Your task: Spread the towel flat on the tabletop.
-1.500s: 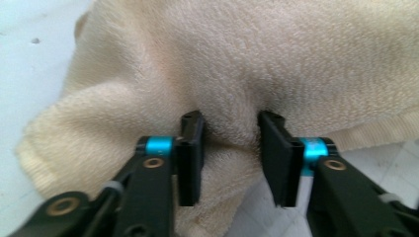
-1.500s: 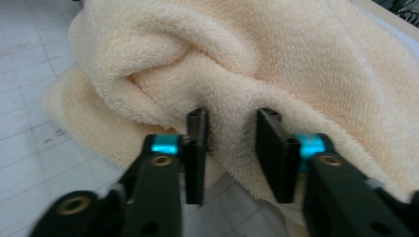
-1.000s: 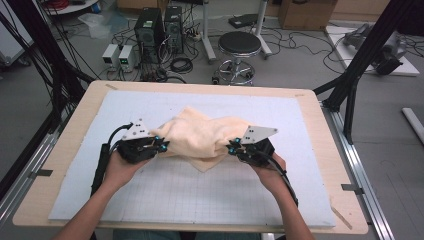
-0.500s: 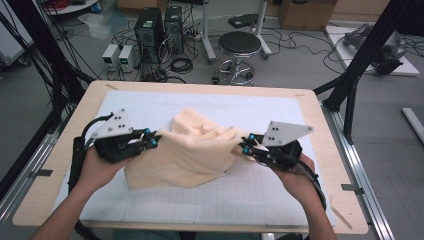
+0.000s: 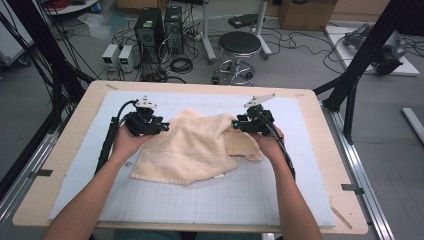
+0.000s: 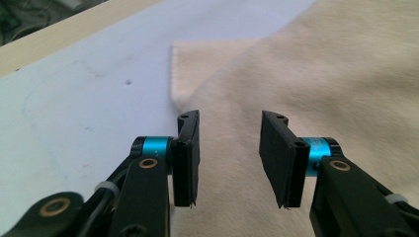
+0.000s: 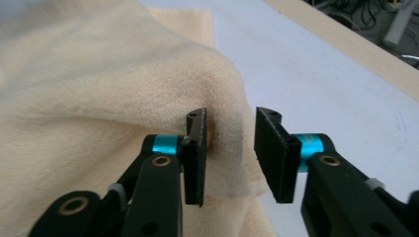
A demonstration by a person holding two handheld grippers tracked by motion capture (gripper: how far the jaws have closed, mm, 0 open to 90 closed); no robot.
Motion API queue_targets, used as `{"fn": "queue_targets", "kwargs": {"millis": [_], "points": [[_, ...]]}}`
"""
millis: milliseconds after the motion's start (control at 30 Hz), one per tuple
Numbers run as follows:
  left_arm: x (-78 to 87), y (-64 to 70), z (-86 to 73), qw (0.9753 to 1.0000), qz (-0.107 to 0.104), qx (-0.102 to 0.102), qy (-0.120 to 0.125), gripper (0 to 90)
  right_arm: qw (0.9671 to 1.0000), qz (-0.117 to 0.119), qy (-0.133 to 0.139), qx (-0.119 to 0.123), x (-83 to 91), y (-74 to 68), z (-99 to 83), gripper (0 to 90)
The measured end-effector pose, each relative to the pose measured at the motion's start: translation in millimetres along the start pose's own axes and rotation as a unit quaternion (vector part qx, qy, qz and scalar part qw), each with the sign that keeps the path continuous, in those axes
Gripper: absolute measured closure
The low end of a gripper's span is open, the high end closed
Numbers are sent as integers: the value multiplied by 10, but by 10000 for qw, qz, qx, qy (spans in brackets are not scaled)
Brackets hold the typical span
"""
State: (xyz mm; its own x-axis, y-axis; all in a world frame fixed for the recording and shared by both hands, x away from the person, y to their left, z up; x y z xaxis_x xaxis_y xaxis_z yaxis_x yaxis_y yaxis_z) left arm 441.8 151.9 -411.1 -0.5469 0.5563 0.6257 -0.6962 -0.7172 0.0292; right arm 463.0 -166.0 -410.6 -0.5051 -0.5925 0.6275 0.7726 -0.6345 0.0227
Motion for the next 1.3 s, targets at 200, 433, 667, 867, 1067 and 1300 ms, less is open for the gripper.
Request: {"fn": "queue_targets", "kwargs": {"millis": [200,433,667,867,1067,1300], "points": [[202,137,-145,9993,-170,-151,298,529,9976,152,529,418,343,-305,97,607],[372,296,-479,9984,-316,-155,439,486,9962,288,399,716,458,-633,-242,641],[348,284,-895,9985,-493,-211,55,513,9955,697,-36,640,294,-794,-740,737],[188,194,-996,9979,-574,-22,-290,557,9925,981,-379,629,40,-810,-899,717],[175,189,-1008,9986,-362,-120,-356,675,9909,1136,-323,647,16,-819,-901,824],[212,295,-1014,9971,-435,-365,-508,894,9911,1063,-304,735,100,-834,-878,845]]}}
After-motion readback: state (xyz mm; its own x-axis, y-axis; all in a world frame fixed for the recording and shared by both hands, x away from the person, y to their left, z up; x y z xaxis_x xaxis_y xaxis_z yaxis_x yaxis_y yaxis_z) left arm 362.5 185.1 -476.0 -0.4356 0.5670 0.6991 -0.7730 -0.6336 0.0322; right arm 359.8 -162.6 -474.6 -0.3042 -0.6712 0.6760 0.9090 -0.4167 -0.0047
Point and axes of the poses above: each handheld gripper's, and its own axes: x roughly backward along the jaws, z roughly out of its top, y roughly to its right, the point moved 6 cm from there along -x, roughly forward along the jaws, and after that the axes turned 1 degree about x, right-handed, at the moved point
